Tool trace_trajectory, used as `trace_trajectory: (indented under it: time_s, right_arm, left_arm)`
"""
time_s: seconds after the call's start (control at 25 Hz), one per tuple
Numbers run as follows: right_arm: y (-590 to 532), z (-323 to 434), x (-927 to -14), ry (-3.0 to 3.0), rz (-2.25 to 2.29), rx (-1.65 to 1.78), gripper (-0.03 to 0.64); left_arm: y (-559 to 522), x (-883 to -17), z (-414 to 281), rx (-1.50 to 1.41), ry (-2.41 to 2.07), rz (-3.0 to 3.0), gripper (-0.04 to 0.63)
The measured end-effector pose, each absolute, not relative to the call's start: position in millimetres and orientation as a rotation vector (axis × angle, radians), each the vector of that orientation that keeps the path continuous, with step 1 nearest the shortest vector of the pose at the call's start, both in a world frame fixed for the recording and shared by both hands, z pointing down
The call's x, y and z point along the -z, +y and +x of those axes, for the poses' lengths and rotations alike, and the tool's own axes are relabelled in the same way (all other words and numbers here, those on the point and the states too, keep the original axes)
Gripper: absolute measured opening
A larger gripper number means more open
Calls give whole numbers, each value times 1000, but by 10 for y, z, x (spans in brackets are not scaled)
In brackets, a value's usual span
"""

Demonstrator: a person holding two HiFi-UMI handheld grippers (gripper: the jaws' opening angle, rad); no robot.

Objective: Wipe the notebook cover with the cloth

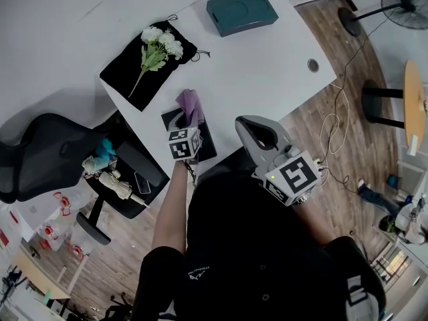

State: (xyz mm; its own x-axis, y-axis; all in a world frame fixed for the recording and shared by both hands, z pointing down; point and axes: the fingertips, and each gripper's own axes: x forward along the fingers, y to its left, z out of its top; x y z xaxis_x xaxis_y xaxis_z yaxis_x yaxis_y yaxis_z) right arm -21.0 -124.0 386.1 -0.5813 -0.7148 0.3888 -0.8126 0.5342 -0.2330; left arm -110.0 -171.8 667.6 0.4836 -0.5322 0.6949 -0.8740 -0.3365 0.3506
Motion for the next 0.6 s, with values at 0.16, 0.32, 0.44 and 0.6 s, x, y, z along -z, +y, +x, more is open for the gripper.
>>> trace_trajectory:
  time_s: [0.16, 0.32, 0.44, 0.6]
  right_arm:
    - [-1233, -255, -3865, -2530, 1271, -571, 2]
    - [-1227, -283, -3858, -2531, 1268, -566, 2]
    - [-1231, -300, -3859, -2530, 1265, -565, 2]
    - [-1216, -321, -3859, -2531, 1261, -563, 3]
  left_arm:
    - [-1721, -6678, -1110, -601, -1151, 2021, 77]
    - [-1714, -6673, -1124, -608, -1159, 2018, 77]
    - [-1716, -6674, -1149, -608, -1161, 2015, 77]
    - [-1703, -6677, -1193, -620, -1165, 2018, 77]
